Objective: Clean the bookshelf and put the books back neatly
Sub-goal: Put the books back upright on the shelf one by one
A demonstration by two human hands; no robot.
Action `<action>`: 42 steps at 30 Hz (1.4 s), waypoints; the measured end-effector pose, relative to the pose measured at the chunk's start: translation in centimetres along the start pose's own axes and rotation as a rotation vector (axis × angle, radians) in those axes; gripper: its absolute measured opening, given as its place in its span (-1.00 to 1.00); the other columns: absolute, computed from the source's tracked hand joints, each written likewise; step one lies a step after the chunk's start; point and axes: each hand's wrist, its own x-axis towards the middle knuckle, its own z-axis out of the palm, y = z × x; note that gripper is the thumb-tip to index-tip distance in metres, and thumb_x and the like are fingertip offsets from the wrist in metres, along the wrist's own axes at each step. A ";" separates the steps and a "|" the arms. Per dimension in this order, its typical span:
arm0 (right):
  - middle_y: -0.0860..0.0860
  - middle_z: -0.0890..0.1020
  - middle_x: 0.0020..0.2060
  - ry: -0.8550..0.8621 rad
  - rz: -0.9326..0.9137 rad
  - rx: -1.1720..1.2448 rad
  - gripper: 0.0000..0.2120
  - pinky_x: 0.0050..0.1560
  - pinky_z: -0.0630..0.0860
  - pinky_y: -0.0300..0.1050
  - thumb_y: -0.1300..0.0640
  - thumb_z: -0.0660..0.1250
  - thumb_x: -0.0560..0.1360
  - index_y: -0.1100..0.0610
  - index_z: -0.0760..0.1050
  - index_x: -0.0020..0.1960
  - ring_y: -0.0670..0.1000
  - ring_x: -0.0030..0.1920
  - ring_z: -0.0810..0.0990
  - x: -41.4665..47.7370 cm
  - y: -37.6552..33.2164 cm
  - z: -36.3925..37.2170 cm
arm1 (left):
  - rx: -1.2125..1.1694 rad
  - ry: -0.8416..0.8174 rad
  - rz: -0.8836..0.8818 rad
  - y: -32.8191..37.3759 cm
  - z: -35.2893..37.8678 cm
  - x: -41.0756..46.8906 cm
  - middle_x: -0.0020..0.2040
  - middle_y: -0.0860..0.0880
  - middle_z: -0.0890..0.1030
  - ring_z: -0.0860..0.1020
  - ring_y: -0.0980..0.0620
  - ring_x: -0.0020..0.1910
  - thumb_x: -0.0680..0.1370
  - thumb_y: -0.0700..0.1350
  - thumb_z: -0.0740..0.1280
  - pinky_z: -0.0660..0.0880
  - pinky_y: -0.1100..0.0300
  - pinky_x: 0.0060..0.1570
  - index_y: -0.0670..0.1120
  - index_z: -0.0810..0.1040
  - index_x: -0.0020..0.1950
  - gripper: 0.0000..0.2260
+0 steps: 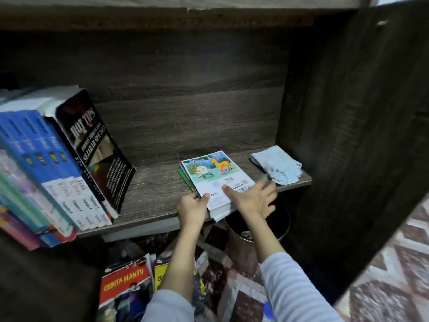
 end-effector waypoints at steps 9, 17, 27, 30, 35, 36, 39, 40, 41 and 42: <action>0.14 0.30 0.34 -0.032 -0.197 -0.340 -0.13 0.29 0.24 0.00 -0.34 0.38 0.31 0.23 0.29 0.37 0.13 0.37 0.21 -1.6 -2.4 -1.2 | 0.107 0.015 -0.022 0.2 -1.8 0.9 -0.06 -0.17 0.65 0.60 -0.17 -0.04 0.54 -0.17 0.32 0.48 0.16 -0.06 -0.23 0.64 0.02 -0.83; 0.15 0.59 -0.03 -0.398 -0.057 0.587 -0.46 -0.10 0.58 0.01 0.27 0.48 0.32 0.25 0.31 0.21 0.14 -0.05 0.62 -1.5 -4.9 -1.7 | -0.031 0.015 0.192 0.4 -8.1 0.8 0.10 -0.13 0.60 0.50 0.06 -0.02 0.56 -0.33 0.25 0.39 0.52 -0.26 -0.26 0.54 0.23 -0.75; 0.03 0.59 0.00 -0.456 -0.535 0.669 -0.50 0.00 0.49 -0.05 0.42 0.23 0.45 0.01 0.23 0.25 0.13 0.05 0.58 -9.9 -9.2 5.0 | 0.225 0.527 0.610 2.8 -15.6 0.0 0.32 -0.09 0.50 0.42 -0.01 0.33 0.55 -0.34 0.20 0.20 0.36 0.29 -0.17 0.48 0.33 -0.65; 0.21 0.58 0.10 -0.340 -0.696 0.533 -0.46 -0.07 0.40 -0.01 0.34 0.16 0.53 0.02 0.15 0.44 0.26 0.06 0.54 -12.2 -9.3 7.3 | 0.306 0.517 0.774 4.2 -17.0 -0.9 0.43 -0.07 0.37 0.28 -0.02 0.43 0.56 -0.17 0.22 0.15 0.15 0.43 -0.10 0.37 0.42 -0.60; 0.22 0.50 0.26 -0.431 -0.846 0.334 -0.42 0.15 0.39 0.09 0.20 0.17 0.58 0.04 0.02 0.53 0.31 0.19 0.49 -13.9 -9.9 10.5 | 0.820 0.481 0.809 3.7 -17.8 -1.0 0.56 0.12 -0.05 -0.17 0.04 0.52 0.51 0.19 0.16 -0.22 -0.16 0.37 0.15 0.01 0.53 -0.37; 0.23 0.49 0.27 -0.449 -0.853 0.343 -0.41 0.16 0.39 0.09 0.20 0.17 0.58 0.04 0.00 0.53 0.32 0.19 0.48 -14.2 -9.9 10.9 | 0.839 0.492 0.803 3.4 -17.9 -0.9 0.55 0.15 -0.07 -0.21 0.09 0.50 0.53 0.15 0.19 -0.26 -0.20 0.35 0.15 -0.01 0.54 -0.36; 0.22 0.54 0.22 -0.412 -0.912 0.353 -0.41 0.09 0.39 0.08 0.25 0.15 0.57 -0.05 0.01 0.49 0.32 0.13 0.52 -14.3 -10.4 12.0 | 0.869 0.560 0.806 3.0 -18.9 -0.1 0.51 0.22 -0.03 -0.16 0.20 0.48 0.51 -0.07 0.30 -0.28 -0.32 0.32 0.11 -0.07 0.54 -0.28; 0.21 0.55 0.20 -0.399 -0.931 0.352 -0.44 0.07 0.39 0.07 0.26 0.13 0.57 -0.04 0.03 0.48 0.32 0.10 0.53 -14.1 -10.6 12.2 | 0.884 0.581 0.807 2.9 -19.3 0.1 0.51 0.22 0.02 -0.12 0.21 0.48 0.50 -0.10 0.33 -0.27 -0.35 0.32 0.08 -0.05 0.54 -0.26; 0.21 0.54 0.20 -0.404 -0.943 0.355 -0.46 0.06 0.40 0.07 0.27 0.12 0.57 -0.01 0.06 0.47 0.31 0.09 0.53 -13.8 -10.9 12.2 | 0.904 0.602 0.813 3.0 -19.5 0.3 0.51 0.19 0.10 -0.07 0.19 0.49 0.48 -0.12 0.35 -0.25 -0.38 0.31 0.06 -0.01 0.55 -0.25; 0.21 0.54 0.21 -0.420 -0.949 0.358 -0.47 0.05 0.41 0.06 0.29 0.12 0.56 0.02 0.09 0.47 0.30 0.09 0.53 -13.3 -11.1 12.4 | 0.923 0.620 0.817 2.9 -19.6 0.7 0.51 0.15 0.16 -0.03 0.17 0.49 0.46 -0.13 0.37 -0.24 -0.41 0.29 0.03 0.04 0.54 -0.25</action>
